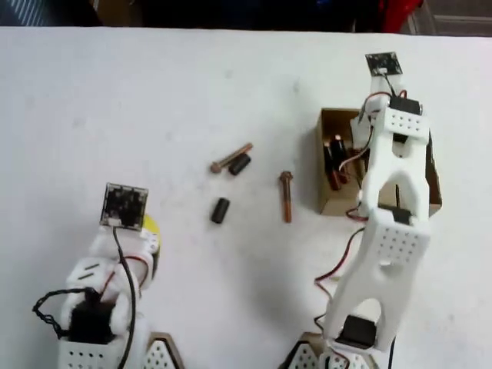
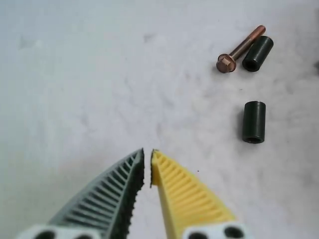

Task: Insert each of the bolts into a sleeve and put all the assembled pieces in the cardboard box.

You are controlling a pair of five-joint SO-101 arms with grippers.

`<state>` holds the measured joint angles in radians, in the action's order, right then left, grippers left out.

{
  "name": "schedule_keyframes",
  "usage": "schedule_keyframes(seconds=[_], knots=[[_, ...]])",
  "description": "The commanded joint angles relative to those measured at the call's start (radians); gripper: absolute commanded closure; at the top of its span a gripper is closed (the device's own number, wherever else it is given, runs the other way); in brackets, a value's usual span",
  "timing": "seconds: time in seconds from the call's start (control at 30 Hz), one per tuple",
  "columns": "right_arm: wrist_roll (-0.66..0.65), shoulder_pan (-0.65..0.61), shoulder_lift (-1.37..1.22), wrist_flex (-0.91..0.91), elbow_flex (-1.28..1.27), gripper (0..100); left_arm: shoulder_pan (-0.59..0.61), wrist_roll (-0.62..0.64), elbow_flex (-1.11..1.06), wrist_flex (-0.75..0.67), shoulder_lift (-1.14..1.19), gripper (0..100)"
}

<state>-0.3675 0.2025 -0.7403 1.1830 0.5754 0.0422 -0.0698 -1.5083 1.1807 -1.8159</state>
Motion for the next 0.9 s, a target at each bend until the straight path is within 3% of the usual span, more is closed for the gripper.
schedule_keyframes(seconds=[0.0,0.17,0.27,0.7,0.87], knots=[[-0.009,-0.007,-0.045,0.108,0.219,95.4,0.005,-0.003,0.006,-0.028,-0.013,93],[-0.009,-0.033,-0.143,0.262,0.419,80.0,0.005,-0.003,-0.041,-0.038,-0.013,93],[-0.009,-0.039,-0.171,0.306,0.526,76.6,0.005,-0.003,-0.054,-0.061,-0.013,93],[-0.003,-0.122,-0.174,0.536,0.872,77.2,0.005,-0.003,-0.052,-0.06,-0.013,93],[-0.002,-0.18,-0.173,0.536,0.913,92.8,0.007,-0.003,-0.052,-0.057,-0.013,93]])
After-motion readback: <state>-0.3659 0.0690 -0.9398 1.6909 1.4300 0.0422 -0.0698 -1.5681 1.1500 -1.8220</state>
